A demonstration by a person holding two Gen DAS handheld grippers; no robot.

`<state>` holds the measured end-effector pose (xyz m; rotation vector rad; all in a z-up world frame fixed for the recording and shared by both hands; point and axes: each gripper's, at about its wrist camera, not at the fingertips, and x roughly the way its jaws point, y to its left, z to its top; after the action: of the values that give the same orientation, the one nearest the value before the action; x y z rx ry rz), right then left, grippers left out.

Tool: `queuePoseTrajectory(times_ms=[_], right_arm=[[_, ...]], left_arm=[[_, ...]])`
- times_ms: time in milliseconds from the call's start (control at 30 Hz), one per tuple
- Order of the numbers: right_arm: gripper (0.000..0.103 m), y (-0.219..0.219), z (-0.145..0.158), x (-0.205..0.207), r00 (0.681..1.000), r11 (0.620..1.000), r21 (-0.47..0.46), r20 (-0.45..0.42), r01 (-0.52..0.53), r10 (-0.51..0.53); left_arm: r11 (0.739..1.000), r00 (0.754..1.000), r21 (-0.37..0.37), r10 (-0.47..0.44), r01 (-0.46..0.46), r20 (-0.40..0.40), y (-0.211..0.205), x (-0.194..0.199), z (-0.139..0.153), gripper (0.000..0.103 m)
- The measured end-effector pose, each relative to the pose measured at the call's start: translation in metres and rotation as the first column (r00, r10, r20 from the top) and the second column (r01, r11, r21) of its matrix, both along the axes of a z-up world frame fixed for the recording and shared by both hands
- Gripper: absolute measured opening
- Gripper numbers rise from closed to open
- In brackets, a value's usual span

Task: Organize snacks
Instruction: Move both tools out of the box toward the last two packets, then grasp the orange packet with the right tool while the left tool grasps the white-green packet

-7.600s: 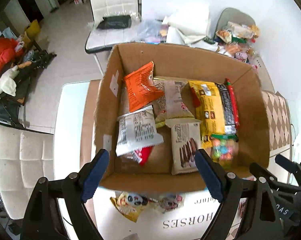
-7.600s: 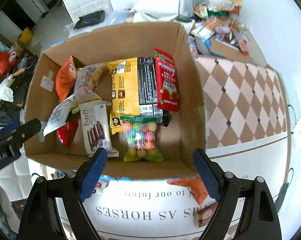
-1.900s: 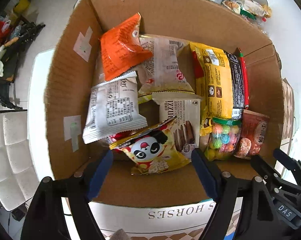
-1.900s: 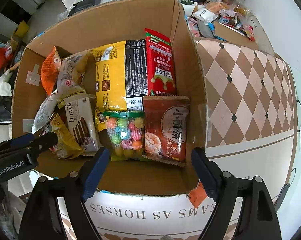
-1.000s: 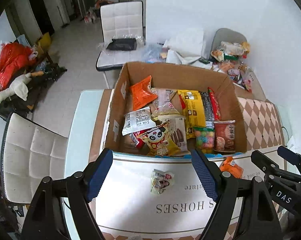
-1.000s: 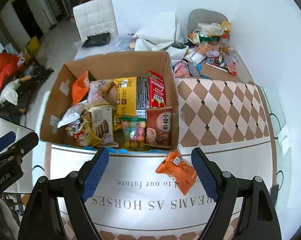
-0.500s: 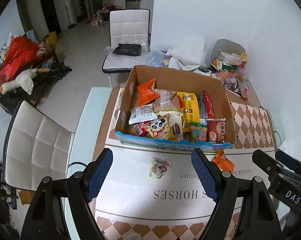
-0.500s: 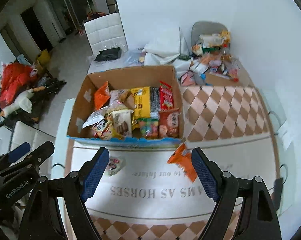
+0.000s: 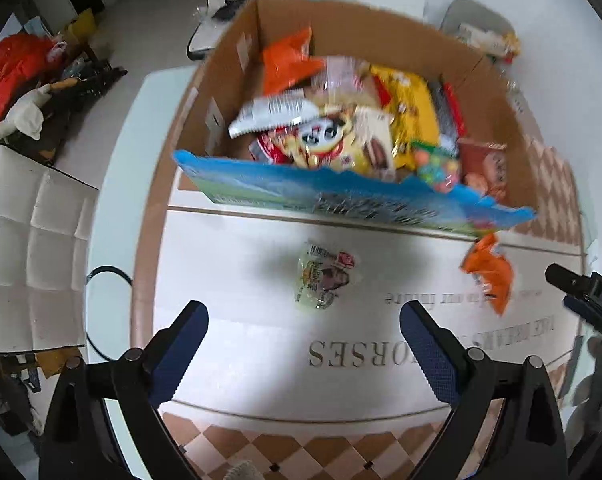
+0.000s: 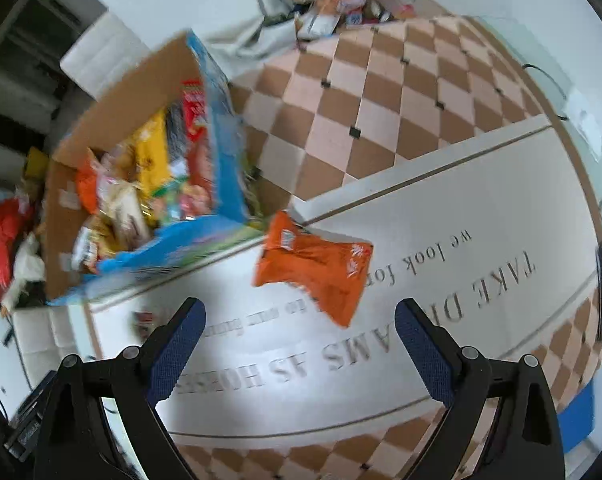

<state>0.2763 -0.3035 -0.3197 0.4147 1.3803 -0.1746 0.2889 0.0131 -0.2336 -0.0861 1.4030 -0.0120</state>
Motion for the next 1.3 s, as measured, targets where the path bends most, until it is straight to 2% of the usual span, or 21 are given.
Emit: queuePoseTrajectory(times_ms=[100,167,233,333,400,500,567,600,733,767,833,900,967,1033,1233,1300], right_arm=[[0.098,0.007,-0.029,0.020,0.985,0.982,-0.091,-0.066,-0.168,0.162],[0.098,0.017,-0.046,0.032,0.953,0.940,-0.169,-0.119,-0.295,0.278],[0.098,0.028,-0.065,0.043,0.907,0.884,-0.215,-0.182,-0.414,0.381],[0.098,0.043,-0.089,0.054,0.840,0.812,-0.233,-0.243,-0.536,0.485],[0.097,0.049,-0.100,0.058,0.816,0.793,-0.208,-0.249,-0.572,0.522],[0.089,0.054,-0.114,0.064,0.811,0.801,-0.174,-0.263,-0.573,0.523],[0.069,0.054,-0.121,0.064,0.821,0.818,-0.167,-0.282,-0.551,0.496],[0.066,0.052,-0.122,0.064,0.833,0.833,-0.167,-0.290,-0.528,0.471],[0.062,0.036,-0.127,0.051,0.891,0.940,-0.040,-0.334,-0.338,0.307],[0.057,0.033,-0.130,0.046,0.901,0.959,0.008,-0.342,-0.282,0.267],[0.057,0.029,-0.133,0.037,0.912,0.979,0.066,-0.354,-0.195,0.206],[0.058,0.029,-0.134,0.032,0.916,0.982,0.098,-0.356,-0.159,0.183],[0.064,0.029,-0.135,0.029,0.921,0.985,0.110,-0.356,-0.130,0.161],[0.067,0.027,-0.137,0.029,0.924,0.986,0.121,-0.354,-0.112,0.148],[0.067,0.035,-0.141,0.030,0.924,0.988,0.109,-0.354,-0.113,0.145],[0.067,0.047,-0.141,0.028,0.924,0.988,0.099,-0.354,-0.115,0.143]], left_arm=[[0.999,1.000,0.036,-0.022,0.023,-0.020,-0.007,0.005,-0.023,0.098],[0.998,0.999,0.054,-0.033,0.035,-0.040,-0.010,0.009,-0.036,0.098],[0.997,0.998,0.064,-0.033,0.036,-0.058,-0.012,0.011,-0.047,0.098],[0.997,0.996,0.068,-0.026,0.032,-0.084,-0.013,0.014,-0.060,0.098],[0.998,0.995,0.063,-0.020,0.026,-0.095,-0.012,0.014,-0.064,0.098],[0.999,0.994,0.052,-0.001,0.007,-0.111,-0.006,0.016,-0.070,0.098],[0.999,0.993,0.044,0.015,-0.010,-0.116,0.000,0.015,-0.073,0.098],[0.999,0.992,0.037,0.026,-0.022,-0.119,0.004,0.016,-0.074,0.098],[0.998,0.987,-0.025,0.061,-0.065,-0.146,0.017,0.018,-0.080,0.098],[0.997,0.986,-0.042,0.065,-0.072,-0.153,0.021,0.019,-0.083,0.098],[0.995,0.982,-0.072,0.062,-0.076,-0.180,0.022,0.023,-0.088,0.098],[0.994,0.979,-0.086,0.049,-0.067,-0.197,0.022,0.027,-0.092,0.098],[0.995,0.976,-0.088,0.028,-0.047,-0.214,0.017,0.033,-0.096,0.098],[0.997,0.975,-0.072,0.011,-0.028,-0.220,0.011,0.039,-0.102,0.098],[0.998,0.967,-0.059,-0.039,0.024,-0.253,-0.003,0.047,-0.124,0.098],[0.998,0.966,-0.046,-0.058,0.048,-0.252,-0.007,0.046,-0.129,0.087]])
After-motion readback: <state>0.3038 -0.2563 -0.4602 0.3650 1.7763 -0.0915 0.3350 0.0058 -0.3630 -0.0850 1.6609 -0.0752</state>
